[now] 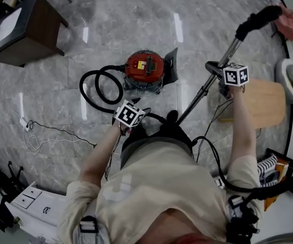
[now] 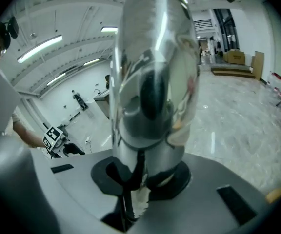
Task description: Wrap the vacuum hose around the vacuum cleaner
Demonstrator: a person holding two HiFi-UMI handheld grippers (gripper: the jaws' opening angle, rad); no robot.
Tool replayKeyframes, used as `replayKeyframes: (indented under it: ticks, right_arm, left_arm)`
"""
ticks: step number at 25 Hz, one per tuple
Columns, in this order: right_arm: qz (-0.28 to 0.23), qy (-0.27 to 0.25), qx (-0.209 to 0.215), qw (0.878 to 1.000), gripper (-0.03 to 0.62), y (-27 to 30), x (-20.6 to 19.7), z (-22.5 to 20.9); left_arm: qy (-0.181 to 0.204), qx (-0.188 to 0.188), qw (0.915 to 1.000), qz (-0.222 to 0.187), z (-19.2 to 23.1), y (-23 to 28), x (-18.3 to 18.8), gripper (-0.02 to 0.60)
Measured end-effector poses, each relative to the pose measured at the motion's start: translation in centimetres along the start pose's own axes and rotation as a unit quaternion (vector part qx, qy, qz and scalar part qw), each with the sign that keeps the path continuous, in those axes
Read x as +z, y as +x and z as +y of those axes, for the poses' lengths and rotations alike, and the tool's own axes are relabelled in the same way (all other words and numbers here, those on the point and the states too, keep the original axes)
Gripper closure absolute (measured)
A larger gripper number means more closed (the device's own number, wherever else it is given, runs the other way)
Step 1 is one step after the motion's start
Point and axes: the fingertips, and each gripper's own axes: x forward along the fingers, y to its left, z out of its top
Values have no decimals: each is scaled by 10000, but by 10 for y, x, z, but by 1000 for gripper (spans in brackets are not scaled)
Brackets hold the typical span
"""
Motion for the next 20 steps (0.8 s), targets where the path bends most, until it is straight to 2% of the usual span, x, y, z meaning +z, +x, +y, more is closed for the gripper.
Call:
replayKeyframes:
  ticks: [4, 7, 11, 13, 16, 20]
  right_arm:
    - [254, -550, 545, 9967, 545, 39, 16, -27]
    - [368, -932, 1127, 9886, 545, 57, 30, -47]
    - [458, -1430, 1767, 9727, 545, 73, 51, -71]
    - [486, -1650, 2003, 9645, 545, 82, 57, -77]
    - [549, -2043, 2353, 9486, 545, 95, 58, -76]
    - [683, -2607, 2762, 9226, 545, 101, 61, -57]
  left_arm:
    - [-141, 282, 9995, -65, 0, 27, 39, 285]
    - [-445, 618, 9970, -124, -1, 48, 73, 285]
    - [-1130, 1132, 9860, -465, -11, 72, 131, 285]
    - [-1275, 1244, 9819, -640, -24, 86, 163, 285]
    - [-1153, 1152, 9840, -719, -43, 123, 207, 285]
    - [-840, 1106, 9888, -541, -51, 162, 253, 284]
